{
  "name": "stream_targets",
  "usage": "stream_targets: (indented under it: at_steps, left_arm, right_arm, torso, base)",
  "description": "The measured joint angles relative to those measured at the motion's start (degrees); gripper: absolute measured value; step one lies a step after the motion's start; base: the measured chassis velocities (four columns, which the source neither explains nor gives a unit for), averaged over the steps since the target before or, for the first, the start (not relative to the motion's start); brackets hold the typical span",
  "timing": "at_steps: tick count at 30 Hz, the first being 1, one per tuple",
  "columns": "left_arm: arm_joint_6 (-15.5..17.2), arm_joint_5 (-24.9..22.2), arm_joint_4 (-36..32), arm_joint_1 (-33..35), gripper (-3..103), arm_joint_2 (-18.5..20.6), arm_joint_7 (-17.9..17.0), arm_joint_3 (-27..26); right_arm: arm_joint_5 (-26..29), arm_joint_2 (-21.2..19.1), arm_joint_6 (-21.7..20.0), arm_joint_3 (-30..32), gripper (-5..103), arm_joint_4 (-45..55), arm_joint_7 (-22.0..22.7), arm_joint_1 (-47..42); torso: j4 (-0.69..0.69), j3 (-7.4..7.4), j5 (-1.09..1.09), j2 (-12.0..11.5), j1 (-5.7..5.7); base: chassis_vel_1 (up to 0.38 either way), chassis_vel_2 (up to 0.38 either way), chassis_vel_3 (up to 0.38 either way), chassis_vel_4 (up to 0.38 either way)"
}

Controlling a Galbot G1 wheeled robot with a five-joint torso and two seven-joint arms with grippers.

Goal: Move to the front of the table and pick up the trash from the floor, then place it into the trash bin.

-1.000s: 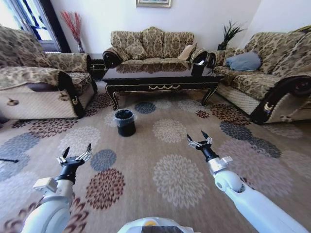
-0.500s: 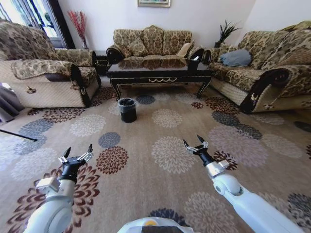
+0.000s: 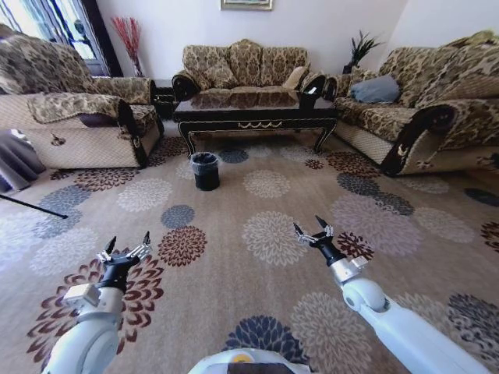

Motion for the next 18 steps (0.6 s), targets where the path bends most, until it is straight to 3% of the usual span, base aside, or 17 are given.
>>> stream_targets:
  at_steps: [18]
  left_arm:
    - [-0.2, 0.4, 0.0, 0.6, 100, -0.4, 0.1, 0.0]
  right_arm:
    - [-0.9, 0.4, 1.3, -0.2, 100, -0.7, -2.0, -0.7]
  torso:
    - [-0.01, -0.03, 0.0, 0.0, -0.03]
  base:
    - [0.033, -0.031, -0.036, 0.036]
